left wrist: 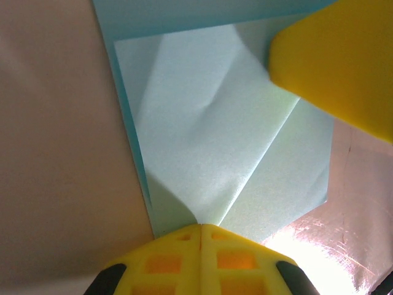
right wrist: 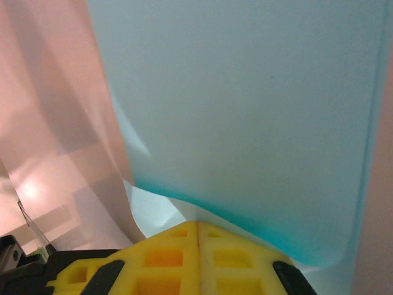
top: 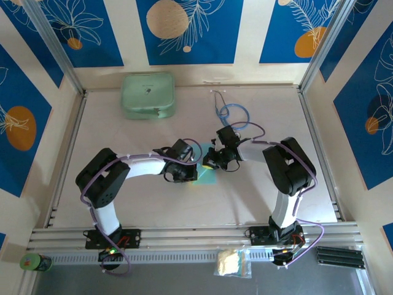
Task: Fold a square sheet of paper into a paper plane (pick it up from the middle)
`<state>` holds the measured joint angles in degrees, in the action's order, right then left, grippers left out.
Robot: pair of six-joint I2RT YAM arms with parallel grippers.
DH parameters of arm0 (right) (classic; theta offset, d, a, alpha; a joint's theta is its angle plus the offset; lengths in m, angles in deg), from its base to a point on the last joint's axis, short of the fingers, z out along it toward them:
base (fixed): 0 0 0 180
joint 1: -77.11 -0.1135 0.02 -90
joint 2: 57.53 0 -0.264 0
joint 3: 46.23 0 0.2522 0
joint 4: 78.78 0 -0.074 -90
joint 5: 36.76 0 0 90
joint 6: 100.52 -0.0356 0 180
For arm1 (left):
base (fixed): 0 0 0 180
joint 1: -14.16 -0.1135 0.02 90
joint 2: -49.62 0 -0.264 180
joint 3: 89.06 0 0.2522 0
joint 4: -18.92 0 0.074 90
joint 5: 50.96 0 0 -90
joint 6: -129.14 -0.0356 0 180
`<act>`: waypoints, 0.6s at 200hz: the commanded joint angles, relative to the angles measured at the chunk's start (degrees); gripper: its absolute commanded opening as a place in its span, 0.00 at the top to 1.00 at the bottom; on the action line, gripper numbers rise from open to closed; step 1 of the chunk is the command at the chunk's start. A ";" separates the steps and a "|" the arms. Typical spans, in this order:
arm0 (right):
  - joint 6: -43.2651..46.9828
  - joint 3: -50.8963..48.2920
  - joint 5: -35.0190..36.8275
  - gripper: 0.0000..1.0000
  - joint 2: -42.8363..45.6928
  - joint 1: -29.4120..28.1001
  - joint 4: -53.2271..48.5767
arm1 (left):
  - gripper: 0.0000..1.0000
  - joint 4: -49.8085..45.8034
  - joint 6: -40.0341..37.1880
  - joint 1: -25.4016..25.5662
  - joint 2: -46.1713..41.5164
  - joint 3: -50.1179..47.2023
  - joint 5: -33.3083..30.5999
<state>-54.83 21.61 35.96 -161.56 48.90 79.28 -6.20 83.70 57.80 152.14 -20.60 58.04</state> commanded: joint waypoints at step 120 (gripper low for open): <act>0.79 -2.31 -2.35 1.00 -1.08 -4.10 -0.86 | 1.00 -2.29 -0.53 0.05 2.42 -1.17 -0.87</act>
<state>-54.83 19.23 35.15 -161.17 45.25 79.12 -6.11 83.70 57.80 152.19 -20.60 58.04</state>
